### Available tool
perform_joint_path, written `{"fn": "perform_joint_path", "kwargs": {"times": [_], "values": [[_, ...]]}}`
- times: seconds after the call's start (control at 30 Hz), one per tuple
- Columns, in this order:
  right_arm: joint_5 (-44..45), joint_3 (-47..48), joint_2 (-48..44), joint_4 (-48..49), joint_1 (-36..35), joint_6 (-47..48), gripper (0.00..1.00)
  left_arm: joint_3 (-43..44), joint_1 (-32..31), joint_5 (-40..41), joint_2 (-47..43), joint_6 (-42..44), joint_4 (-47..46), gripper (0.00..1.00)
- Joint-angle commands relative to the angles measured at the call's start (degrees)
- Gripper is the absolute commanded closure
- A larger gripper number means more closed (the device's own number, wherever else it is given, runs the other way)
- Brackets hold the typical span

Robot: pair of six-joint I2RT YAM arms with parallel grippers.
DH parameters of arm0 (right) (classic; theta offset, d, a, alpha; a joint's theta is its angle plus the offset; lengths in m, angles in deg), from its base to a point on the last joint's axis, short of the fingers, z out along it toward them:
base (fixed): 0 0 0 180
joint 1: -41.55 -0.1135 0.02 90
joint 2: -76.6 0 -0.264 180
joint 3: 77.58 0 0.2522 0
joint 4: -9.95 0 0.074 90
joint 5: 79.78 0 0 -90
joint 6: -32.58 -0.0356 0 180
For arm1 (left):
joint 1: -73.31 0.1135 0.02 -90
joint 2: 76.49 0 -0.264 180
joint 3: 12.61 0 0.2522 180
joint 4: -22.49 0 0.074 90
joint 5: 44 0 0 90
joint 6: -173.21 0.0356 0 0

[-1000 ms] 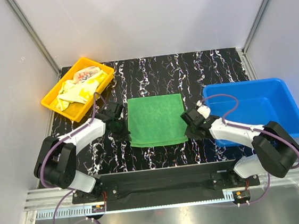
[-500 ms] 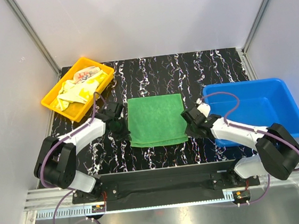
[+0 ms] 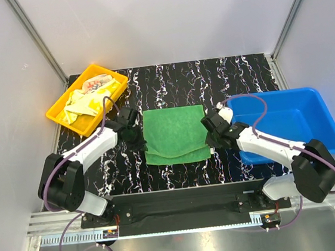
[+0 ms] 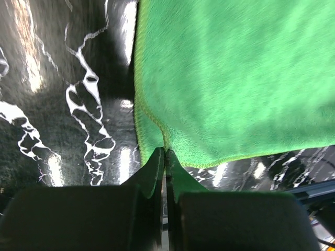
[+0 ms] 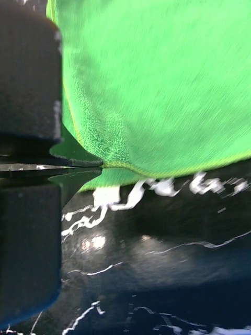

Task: Fold and stack the towels
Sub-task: Fold the towel

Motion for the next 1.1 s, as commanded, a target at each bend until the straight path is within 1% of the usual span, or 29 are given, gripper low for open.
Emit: {"fn": "perform_joint_path", "kwargs": {"times": [0.0, 0.2, 0.27, 0.33, 0.4, 0.47, 0.5, 0.57, 0.6, 0.7, 0.77, 0.83, 0.97, 1.07], "values": [[4.6, 4.5, -3.4, -3.0, 0.2, 3.1, 1.0, 4.2, 0.1, 2.2, -0.6, 0.9, 2.3, 1.0], [2.7, 3.6, -4.0, -2.7, 0.1, 3.3, 1.0, 3.3, 0.1, 1.5, -1.1, 0.9, 2.0, 1.0], [3.1, 4.7, -3.7, -3.1, 0.2, 4.4, 1.0, 4.2, 0.2, 1.6, -1.0, 1.6, 3.6, 1.0], [3.6, 9.5, -3.6, -6.7, 0.1, 7.4, 1.0, 8.4, 0.5, 1.7, -1.6, 2.3, 6.2, 1.0], [2.4, 12.1, -3.9, -10.8, 0.1, 8.4, 1.0, 10.4, 0.5, 1.1, -3.2, 2.3, 8.4, 1.0], [-0.6, 12.7, -4.5, -12.3, 0.2, 7.8, 1.0, 9.6, 0.4, 0.2, -6.1, 2.0, 9.1, 1.0], [-2.2, 11.6, -5.9, -11.3, 0.1, 6.8, 1.0, 6.7, 0.4, -0.5, -7.2, 1.6, 8.5, 1.0], [-5.8, 5.2, -7.4, -8.3, 0.1, 5.3, 1.0, 2.8, 0.1, -2.1, -9.4, 0.8, 5.8, 1.0], [-5.8, 1.2, -8.2, -6.2, 0.1, 4.2, 1.0, -1.0, 0.0, -2.0, -9.6, 0.6, 4.9, 1.0], [-6.0, -2.3, -7.9, -4.1, 0.1, 3.7, 1.0, -6.3, -0.2, -4.4, -9.2, 0.0, 0.4, 1.0], [-7.3, -5.3, -8.1, -2.2, 0.1, 3.4, 1.0, -7.8, -0.3, -4.9, -8.7, -0.5, -1.5, 1.0], [-6.6, -7.0, -8.3, -1.6, 0.1, 3.3, 1.0, -9.1, -0.4, -4.9, -8.3, -0.5, -2.1, 1.0], [-5.0, -8.4, -8.3, -1.6, 0.0, 3.4, 1.0, -10.1, -0.4, -4.2, -7.6, -0.6, -2.9, 1.0], [-5.9, -9.5, -8.3, -0.5, 0.0, 3.4, 1.0, -10.8, -0.5, -3.9, -7.6, -0.7, -3.0, 1.0]]}}
